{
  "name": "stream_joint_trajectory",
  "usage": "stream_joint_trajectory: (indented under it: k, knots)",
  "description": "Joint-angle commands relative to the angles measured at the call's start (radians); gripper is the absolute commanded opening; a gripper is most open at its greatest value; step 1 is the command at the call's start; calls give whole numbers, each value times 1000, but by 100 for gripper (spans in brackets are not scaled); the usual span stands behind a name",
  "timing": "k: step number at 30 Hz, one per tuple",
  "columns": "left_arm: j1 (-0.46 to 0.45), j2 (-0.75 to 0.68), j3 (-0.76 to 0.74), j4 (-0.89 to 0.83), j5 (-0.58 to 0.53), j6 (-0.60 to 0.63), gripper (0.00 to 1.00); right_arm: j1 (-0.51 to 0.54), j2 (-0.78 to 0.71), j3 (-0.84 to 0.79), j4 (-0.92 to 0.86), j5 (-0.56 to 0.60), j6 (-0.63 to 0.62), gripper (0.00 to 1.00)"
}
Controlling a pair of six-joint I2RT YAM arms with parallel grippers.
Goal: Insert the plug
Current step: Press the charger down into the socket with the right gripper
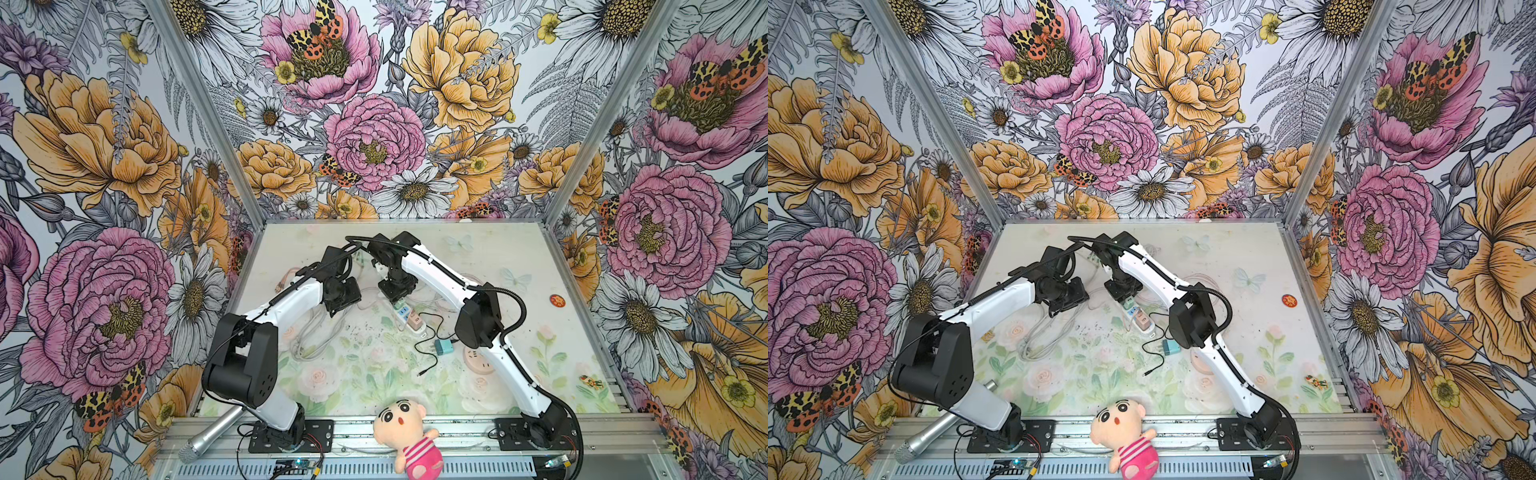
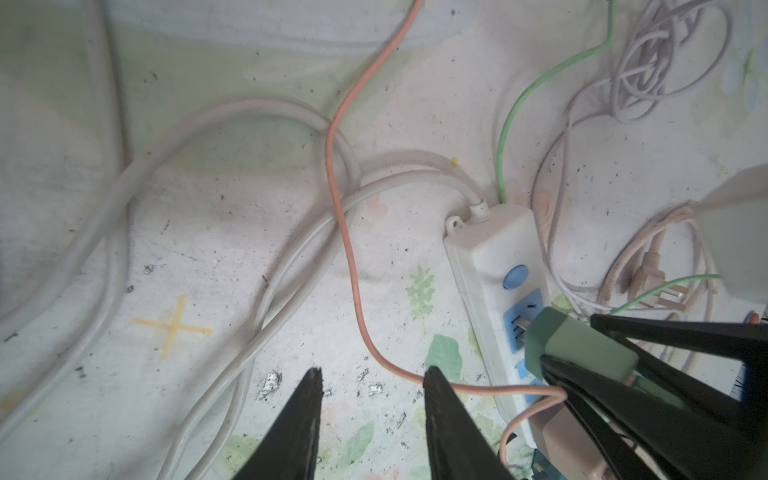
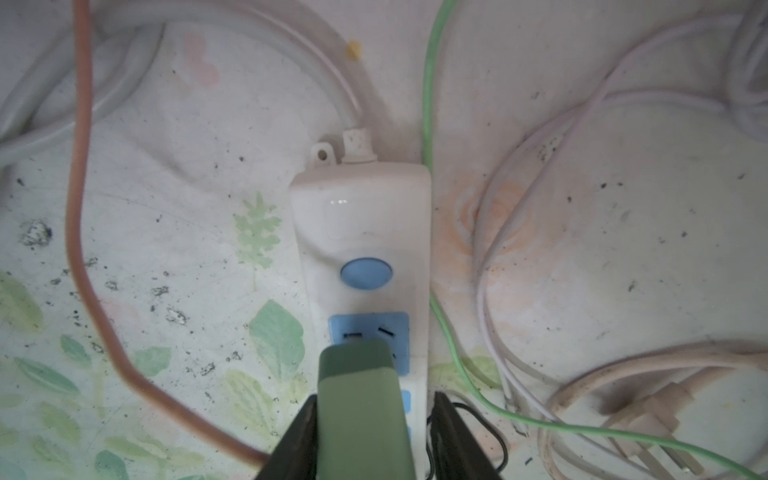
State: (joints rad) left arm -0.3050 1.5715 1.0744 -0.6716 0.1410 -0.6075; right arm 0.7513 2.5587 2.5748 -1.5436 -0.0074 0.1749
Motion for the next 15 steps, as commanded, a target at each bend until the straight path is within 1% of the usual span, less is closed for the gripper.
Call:
stream_joint_trajectory:
  k: [1,7,15]
  knots:
    - [-6,-43,-7,24,-21,-21,42,-5,-32,-4,31,4,8,44]
    - [-3,-57,-14,23,-20,-23,42,3,-80,-19,37,6,14,46]
    - [-2,-77,-38,23,-26,-23,42,13,-142,-157,45,66,21,48]
